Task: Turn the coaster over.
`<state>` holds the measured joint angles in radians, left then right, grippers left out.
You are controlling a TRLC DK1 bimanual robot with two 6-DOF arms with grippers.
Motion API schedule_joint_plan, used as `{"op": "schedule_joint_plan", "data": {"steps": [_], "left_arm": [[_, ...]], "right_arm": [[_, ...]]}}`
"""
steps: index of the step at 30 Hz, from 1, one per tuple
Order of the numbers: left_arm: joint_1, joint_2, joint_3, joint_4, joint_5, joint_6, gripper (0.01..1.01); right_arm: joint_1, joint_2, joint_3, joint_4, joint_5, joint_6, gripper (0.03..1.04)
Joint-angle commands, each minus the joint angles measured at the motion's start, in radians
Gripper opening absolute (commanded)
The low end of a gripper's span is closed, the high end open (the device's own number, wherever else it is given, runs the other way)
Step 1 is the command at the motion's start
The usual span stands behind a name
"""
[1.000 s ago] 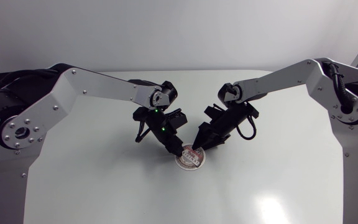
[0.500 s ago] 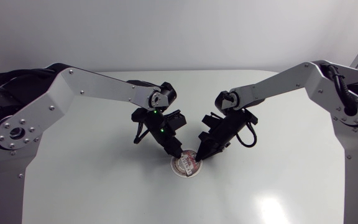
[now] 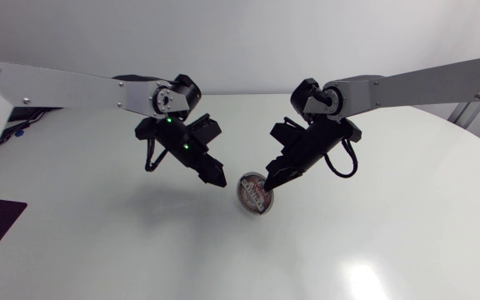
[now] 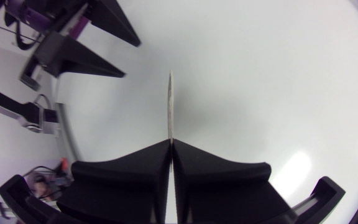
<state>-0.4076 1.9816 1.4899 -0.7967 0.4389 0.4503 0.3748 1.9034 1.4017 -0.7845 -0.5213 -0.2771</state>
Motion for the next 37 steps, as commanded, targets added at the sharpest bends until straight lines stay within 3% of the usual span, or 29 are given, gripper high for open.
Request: {"op": "schedule_joint_plan", "data": {"steps": [1, 2, 4, 6, 8, 10, 12, 18, 23, 24, 25, 28, 29, 34, 37], "left_arm": [[0.016, -0.047, -0.040, -0.013, 0.011, -0.027, 0.979], [0.023, -0.055, -0.051, -0.012, 0.011, -0.028, 0.979], [0.033, -0.067, -0.074, 0.010, -0.006, -0.048, 0.979], [0.036, -0.073, -0.095, 0.017, -0.022, -0.058, 0.979], [0.041, -0.078, -0.111, 0.022, -0.032, -0.062, 0.979], [0.047, -0.087, -0.125, 0.025, -0.035, -0.062, 0.979], [0.053, -0.104, -0.134, 0.025, -0.040, -0.062, 0.979], [0.067, -0.132, -0.161, 0.028, -0.049, -0.061, 0.979], [0.069, -0.145, -0.178, 0.028, -0.052, -0.056, 0.979], [0.069, -0.147, -0.181, 0.027, -0.054, -0.056, 0.979], [0.069, -0.148, -0.181, 0.027, -0.054, -0.056, 0.979], [0.067, -0.152, -0.183, 0.022, -0.058, -0.055, 0.979], [0.067, -0.153, -0.181, 0.021, -0.058, -0.053, 0.979], [0.062, -0.168, -0.181, 0.013, -0.071, -0.053, 0.979], [0.059, -0.182, -0.183, 0.008, -0.077, -0.055, 0.979]], "right_arm": [[0.072, -0.058, -0.066, 0.079, 0.127, -0.016, 0.04], [0.095, -0.075, -0.086, 0.099, 0.147, -0.048, 0.04], [0.179, -0.107, -0.158, 0.241, 0.428, -0.082, 0.04], [0.228, -0.129, -0.198, 0.306, 0.495, -0.143, 0.04], [0.292, -0.135, -0.270, 0.452, 0.682, -0.235, 0.04], [0.334, -0.144, -0.322, 0.531, 0.724, -0.292, 0.04], [0.385, -0.165, -0.415, 0.702, 0.837, -0.396, 0.04], [0.454, -0.152, -0.575, 1.056, 1.026, -0.646, 0.04], [0.472, -0.109, -0.633, 1.128, 1.058, -0.705, 0.05], [0.472, -0.106, -0.636, 1.131, 1.064, -0.705, 0.10], [0.472, -0.106, -0.642, 1.131, 1.064, -0.705, 0.24], [0.489, -0.130, -0.668, 1.130, 1.061, -0.695, 0.89], [0.498, -0.144, -0.681, 1.131, 1.060, -0.691, 1.02], [0.498, -0.277, -0.716, 1.117, 1.049, -0.674, 1.01], [0.480, -0.415, -0.711, 1.042, 1.004, -0.636, 1.01]]}}
